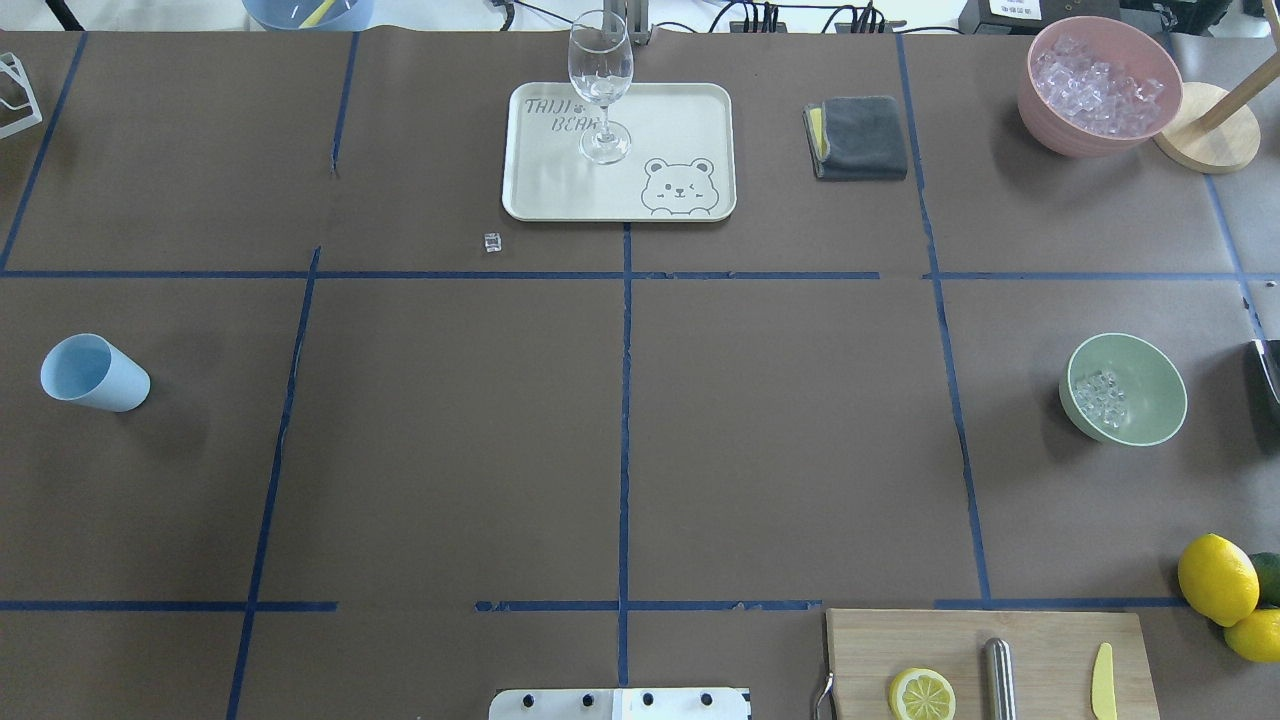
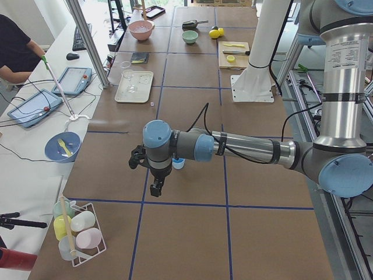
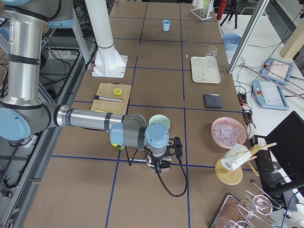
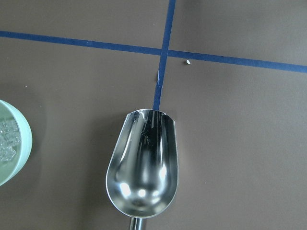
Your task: Pour ice into bowl
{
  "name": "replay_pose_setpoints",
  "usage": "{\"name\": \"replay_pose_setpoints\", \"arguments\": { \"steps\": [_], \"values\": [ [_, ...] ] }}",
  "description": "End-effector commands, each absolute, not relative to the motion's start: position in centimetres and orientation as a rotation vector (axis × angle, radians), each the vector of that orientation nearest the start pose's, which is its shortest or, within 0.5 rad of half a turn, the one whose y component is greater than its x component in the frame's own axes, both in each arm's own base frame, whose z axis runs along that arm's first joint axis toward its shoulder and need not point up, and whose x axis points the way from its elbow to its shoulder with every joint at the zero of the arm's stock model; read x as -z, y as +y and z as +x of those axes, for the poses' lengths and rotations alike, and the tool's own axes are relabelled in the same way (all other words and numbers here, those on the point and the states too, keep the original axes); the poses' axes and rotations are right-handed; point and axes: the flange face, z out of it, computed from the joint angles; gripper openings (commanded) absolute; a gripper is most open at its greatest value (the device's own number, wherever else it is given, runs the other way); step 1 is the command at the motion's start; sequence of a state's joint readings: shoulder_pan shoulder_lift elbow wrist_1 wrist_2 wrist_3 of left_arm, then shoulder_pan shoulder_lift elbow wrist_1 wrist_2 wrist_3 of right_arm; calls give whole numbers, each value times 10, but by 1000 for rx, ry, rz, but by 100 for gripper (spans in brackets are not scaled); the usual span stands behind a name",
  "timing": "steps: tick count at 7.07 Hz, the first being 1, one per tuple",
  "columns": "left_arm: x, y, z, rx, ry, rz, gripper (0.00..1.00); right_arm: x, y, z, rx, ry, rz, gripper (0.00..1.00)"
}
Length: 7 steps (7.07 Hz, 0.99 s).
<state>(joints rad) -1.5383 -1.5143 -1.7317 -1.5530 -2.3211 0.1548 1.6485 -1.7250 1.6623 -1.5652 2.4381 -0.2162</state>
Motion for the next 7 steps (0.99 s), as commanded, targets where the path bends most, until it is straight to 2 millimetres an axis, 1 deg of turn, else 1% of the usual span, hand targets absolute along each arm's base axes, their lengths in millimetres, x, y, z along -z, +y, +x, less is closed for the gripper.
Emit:
{"name": "replay_pose_setpoints", "arguments": {
  "steps": [1, 2, 3, 4, 7],
  "values": [
    [-616, -471, -48, -158, 772, 98, 100, -681, -417, 90, 85, -905, 66, 100],
    [-617, -471, -48, -159, 772, 96, 100, -680, -415, 91, 78, -928, 69, 100],
    [-616, -471, -48, -158, 772, 97, 100, -684, -412, 91, 73, -929, 62, 100],
    [-616, -471, -48, -157, 774, 96, 100, -694, -409, 93, 62, -931, 48, 100],
    [-618, -472, -48, -154, 772, 93, 100, -693, -409, 99, 50, -930, 56, 100]
  ]
}}
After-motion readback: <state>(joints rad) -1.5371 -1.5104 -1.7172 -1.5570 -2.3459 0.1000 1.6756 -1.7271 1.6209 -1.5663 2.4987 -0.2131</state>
